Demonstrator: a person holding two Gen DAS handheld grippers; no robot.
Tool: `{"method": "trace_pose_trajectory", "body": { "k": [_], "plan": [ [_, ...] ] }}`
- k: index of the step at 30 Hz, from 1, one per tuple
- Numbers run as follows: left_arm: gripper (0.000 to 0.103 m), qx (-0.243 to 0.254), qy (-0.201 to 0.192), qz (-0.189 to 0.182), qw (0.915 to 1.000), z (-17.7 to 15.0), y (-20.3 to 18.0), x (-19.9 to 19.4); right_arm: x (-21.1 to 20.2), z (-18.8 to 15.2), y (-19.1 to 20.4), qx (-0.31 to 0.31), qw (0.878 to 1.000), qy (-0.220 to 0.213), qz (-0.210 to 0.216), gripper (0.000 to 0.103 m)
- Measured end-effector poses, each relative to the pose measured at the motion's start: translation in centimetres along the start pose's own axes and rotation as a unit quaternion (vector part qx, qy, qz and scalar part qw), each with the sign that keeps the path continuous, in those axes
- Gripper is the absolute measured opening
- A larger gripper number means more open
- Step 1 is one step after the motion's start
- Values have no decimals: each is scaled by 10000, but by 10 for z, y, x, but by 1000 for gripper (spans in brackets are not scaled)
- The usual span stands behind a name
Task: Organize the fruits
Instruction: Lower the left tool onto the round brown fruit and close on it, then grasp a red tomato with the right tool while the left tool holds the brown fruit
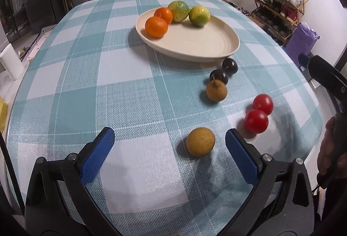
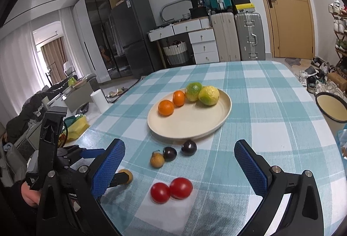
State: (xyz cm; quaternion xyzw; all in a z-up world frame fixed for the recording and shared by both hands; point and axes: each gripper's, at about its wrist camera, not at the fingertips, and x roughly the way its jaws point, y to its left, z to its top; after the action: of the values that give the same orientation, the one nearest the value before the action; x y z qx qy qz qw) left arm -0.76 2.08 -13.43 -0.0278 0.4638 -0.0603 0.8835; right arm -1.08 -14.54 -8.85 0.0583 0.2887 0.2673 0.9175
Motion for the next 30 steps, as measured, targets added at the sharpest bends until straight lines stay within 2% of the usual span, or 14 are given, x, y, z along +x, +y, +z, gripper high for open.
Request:
{"method": "trace_pose_trajectory", "body": {
  "k": [3,6,10,13,15,19,22,23,24,30],
  "plan": [
    [102,40,-4,111,9999,-2,-1,2,3,-5,-2,12,10000,82,-46,103],
    [101,142,-83,58,9998,-4,-3,0,4,-8,-3,18,9999,120,-60,103],
    [95,213,-214,-177,9994,-6,-5,-4,8,-12,-6,85,9998,185,-77,103],
    [89,231,-170,-410,9987,-7,-6,-4,10,-15,-8,137,9995,256,-96,103],
    [75,238,-152,-452,9986,-8,-6,-3,11,-18,-9,185,9993,320,-88,103],
    [61,212,-148,-527,9983,-9,-4,-2,15,-25,-13,273,9985,470,-98,103],
    [41,181,-158,-624,9978,-9,-1,-3,16,-27,-14,316,9981,529,-96,103],
    [28,147,-147,-709,9973,-9,1,-3,16,-28,-14,330,9979,551,-103,103],
    [24,116,-114,-787,9968,-9,2,-2,16,-28,-14,337,9978,561,-103,103],
    [24,36,-187,-866,9961,-8,8,-8,19,-31,-15,421,9967,697,-20,103]
  ]
}}
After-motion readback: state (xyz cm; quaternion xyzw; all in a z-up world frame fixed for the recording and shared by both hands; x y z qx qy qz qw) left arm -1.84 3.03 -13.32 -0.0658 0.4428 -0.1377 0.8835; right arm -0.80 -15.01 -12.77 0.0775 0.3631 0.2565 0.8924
